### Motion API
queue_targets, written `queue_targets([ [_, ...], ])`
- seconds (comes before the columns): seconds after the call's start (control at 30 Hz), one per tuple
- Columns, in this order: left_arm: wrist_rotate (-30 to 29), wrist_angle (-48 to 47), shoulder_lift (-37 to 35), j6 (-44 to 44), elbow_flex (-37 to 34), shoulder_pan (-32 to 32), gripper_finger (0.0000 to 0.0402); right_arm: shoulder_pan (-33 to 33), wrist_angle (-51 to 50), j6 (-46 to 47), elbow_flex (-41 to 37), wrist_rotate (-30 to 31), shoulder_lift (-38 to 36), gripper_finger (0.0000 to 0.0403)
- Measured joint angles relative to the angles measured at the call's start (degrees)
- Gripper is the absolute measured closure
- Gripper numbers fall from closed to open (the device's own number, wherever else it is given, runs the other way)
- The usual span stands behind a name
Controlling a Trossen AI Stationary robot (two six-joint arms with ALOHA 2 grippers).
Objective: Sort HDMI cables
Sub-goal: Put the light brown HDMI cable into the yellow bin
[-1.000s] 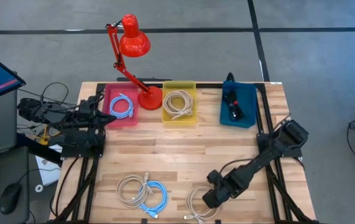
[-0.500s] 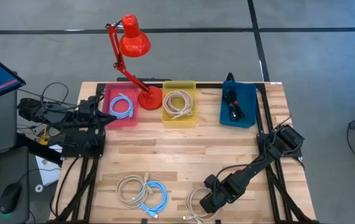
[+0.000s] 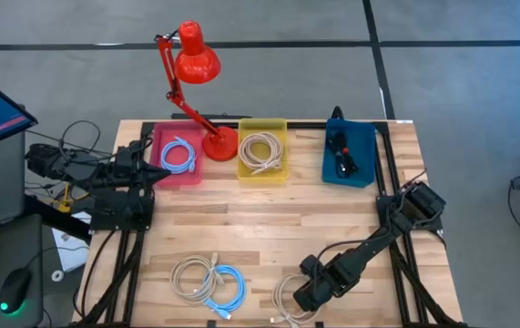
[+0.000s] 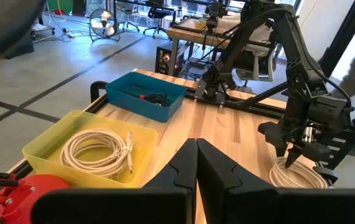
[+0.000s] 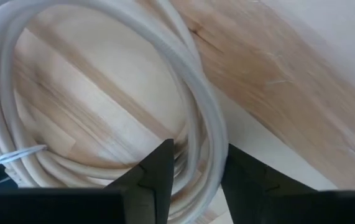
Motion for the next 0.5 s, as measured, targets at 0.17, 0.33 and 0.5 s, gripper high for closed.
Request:
queue_targets([
  [0.17,0.01,0.00,0.00,0.00,0.00,0.02,0.0396,-0.07,0.59,0.78,-0.01,1.18,0.02,0.0339],
  [0.33,0.00,0.00,0.00,0.00,0.00,0.01,0.0396,-0.88,2.27,-0.30,-0.02,3.34,0.12,0.0382],
  [0.5,0.01,0.00,0.00,0.00,0.00,0.00,0.0396,-3.08,2.06,-2.68,1.19,4.59,0.34,0.0382],
])
